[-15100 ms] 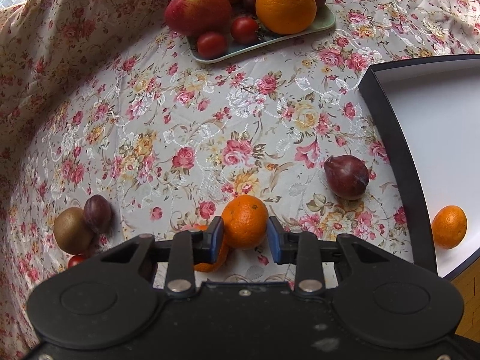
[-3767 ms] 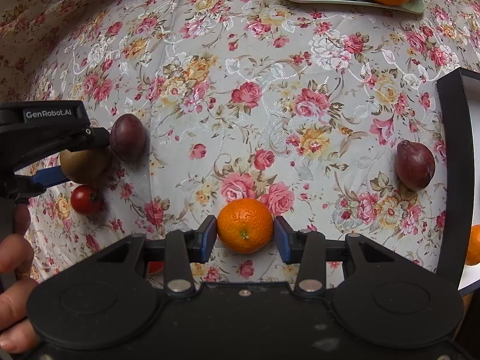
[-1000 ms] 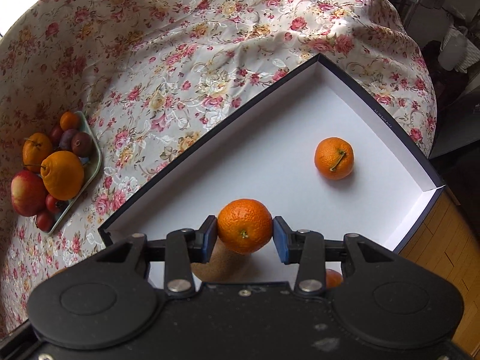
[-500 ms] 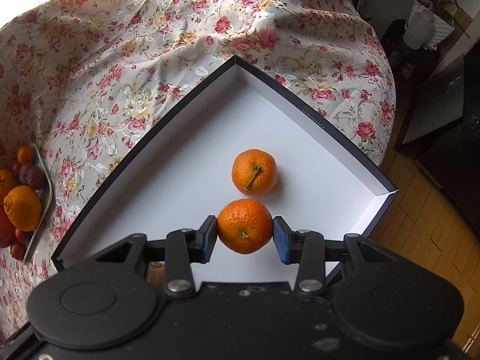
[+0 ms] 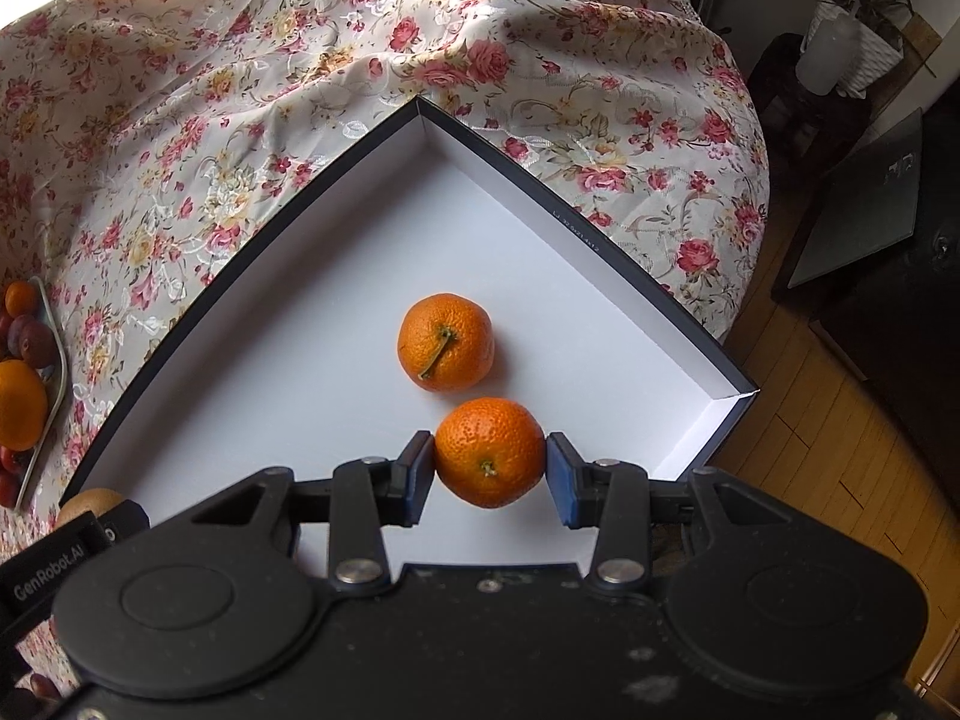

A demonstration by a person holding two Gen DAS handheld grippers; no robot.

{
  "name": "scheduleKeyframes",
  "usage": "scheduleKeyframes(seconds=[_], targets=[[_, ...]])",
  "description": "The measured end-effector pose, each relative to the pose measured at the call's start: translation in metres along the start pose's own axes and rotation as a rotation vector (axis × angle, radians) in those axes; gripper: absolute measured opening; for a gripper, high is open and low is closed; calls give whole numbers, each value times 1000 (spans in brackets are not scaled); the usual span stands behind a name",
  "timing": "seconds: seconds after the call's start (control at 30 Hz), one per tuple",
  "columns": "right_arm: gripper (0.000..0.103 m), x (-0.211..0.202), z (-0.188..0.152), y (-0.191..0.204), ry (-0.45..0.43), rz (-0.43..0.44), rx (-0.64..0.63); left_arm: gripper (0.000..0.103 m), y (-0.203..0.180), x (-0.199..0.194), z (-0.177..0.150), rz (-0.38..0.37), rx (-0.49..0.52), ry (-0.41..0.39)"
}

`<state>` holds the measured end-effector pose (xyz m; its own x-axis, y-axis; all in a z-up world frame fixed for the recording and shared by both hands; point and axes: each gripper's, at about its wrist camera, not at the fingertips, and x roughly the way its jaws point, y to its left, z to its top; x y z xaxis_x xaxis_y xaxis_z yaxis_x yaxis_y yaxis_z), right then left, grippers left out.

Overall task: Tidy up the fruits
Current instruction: 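Carry both fruits over the box and open the left tool beside the first kiwi, then lower the mandarin in the right tool and open it beside the first mandarin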

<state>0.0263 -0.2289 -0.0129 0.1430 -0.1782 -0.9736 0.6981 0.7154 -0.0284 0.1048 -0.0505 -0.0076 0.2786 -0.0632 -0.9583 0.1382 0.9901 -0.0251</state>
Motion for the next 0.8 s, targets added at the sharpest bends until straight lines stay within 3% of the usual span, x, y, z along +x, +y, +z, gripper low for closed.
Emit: scheduleKeyframes(seconds=[0.57, 0.8], targets=[[42, 2, 1, -3, 22, 13, 6, 62, -5, 7, 1, -24, 5, 27], [42, 0, 0, -3, 9, -6, 5, 62, -10, -6, 2, -13, 35, -45]])
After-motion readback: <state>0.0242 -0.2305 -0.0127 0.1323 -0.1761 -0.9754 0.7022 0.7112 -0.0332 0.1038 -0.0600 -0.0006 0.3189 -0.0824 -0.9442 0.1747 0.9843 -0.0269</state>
